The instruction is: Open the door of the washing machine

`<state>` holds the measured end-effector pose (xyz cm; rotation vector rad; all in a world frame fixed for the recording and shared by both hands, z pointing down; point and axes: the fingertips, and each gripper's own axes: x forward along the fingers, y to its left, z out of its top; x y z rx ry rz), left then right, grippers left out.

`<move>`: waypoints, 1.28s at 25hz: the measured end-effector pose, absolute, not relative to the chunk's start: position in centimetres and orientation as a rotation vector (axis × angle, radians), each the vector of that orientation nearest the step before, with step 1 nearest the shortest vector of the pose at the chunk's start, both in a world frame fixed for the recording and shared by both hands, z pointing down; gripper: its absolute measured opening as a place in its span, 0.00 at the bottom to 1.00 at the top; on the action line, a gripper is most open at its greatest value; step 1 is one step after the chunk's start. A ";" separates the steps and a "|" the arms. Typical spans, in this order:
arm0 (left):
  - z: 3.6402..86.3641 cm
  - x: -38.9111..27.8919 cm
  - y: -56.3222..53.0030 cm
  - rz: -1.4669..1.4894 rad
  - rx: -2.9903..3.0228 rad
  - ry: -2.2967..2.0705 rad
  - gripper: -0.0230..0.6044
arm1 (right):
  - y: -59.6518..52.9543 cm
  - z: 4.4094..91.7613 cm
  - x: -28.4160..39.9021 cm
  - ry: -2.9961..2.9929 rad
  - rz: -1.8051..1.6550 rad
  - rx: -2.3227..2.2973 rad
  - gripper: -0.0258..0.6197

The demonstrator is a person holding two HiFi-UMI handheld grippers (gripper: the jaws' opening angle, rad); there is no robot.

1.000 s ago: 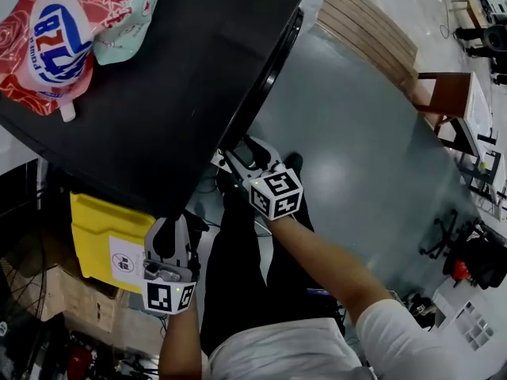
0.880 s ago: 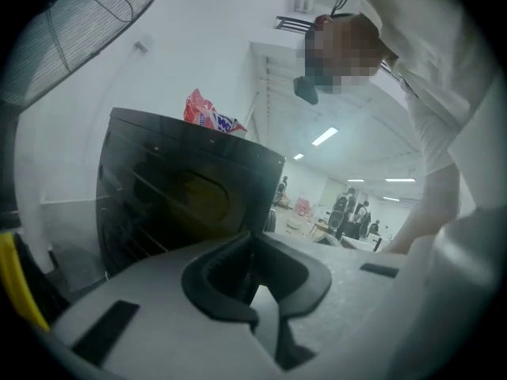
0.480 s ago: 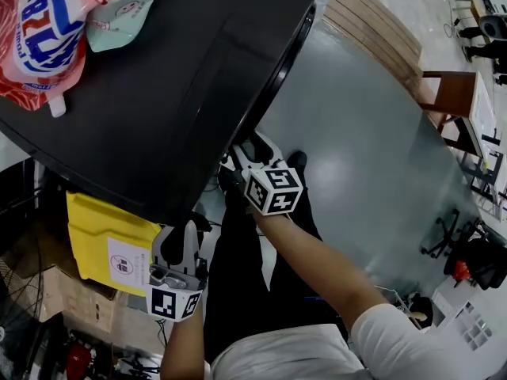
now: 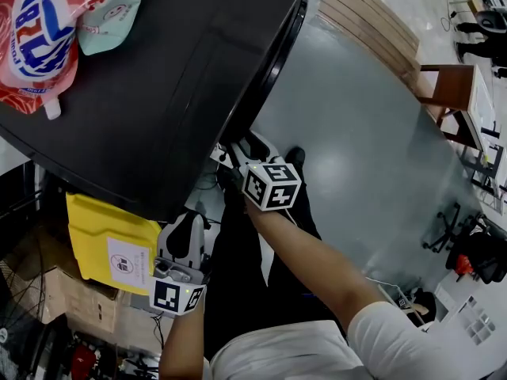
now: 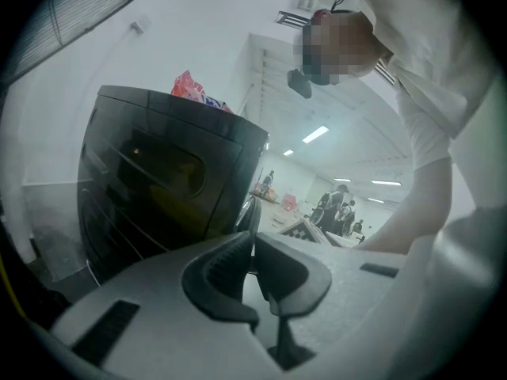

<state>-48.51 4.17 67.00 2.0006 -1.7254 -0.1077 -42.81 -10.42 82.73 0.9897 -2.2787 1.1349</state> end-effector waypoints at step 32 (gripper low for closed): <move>71.0 -28.7 -7.4 -0.011 2.034 -1.545 0.07 | -38.6 81.8 1.4 -2.278 0.418 1.081 0.26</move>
